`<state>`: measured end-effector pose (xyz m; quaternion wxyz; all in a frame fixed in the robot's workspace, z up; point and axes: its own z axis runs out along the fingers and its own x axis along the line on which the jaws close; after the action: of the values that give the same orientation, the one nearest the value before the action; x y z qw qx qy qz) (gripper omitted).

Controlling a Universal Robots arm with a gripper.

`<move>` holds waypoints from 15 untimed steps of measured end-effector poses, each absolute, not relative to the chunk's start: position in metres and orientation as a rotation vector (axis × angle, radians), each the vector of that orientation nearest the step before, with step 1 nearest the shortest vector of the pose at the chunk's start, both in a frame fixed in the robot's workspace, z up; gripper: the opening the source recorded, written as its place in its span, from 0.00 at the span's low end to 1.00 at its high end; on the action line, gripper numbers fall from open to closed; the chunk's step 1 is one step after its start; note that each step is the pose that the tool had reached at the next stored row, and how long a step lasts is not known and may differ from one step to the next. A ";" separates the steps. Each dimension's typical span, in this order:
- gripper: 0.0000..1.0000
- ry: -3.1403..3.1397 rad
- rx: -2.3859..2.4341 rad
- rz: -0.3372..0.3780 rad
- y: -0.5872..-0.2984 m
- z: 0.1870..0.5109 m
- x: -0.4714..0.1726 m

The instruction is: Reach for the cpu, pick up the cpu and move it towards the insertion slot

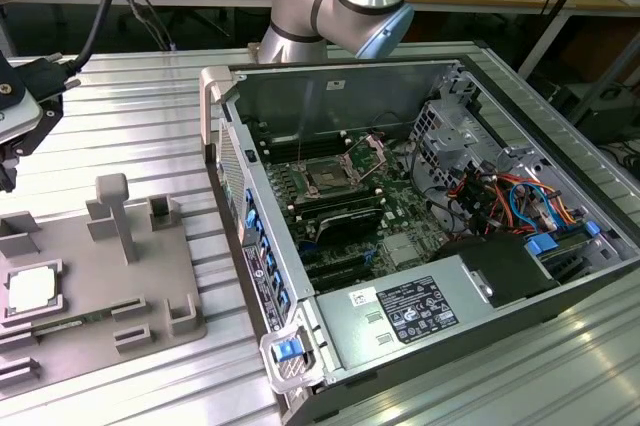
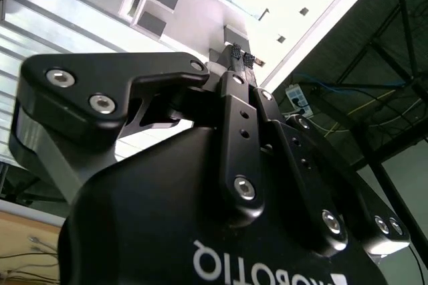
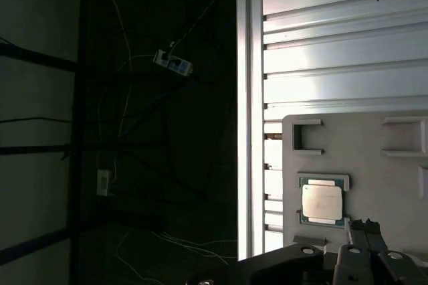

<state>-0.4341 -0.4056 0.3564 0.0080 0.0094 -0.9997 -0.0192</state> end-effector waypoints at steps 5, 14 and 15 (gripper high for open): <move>0.11 -3.124 0.029 -0.060 -0.406 0.356 -0.437; 0.11 -3.123 0.029 -0.060 -0.406 0.356 -0.440; 0.11 -3.123 0.029 -0.060 -0.406 0.356 -0.440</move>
<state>-0.4397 -0.4059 0.3562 0.0089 0.0094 -0.9997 -0.0192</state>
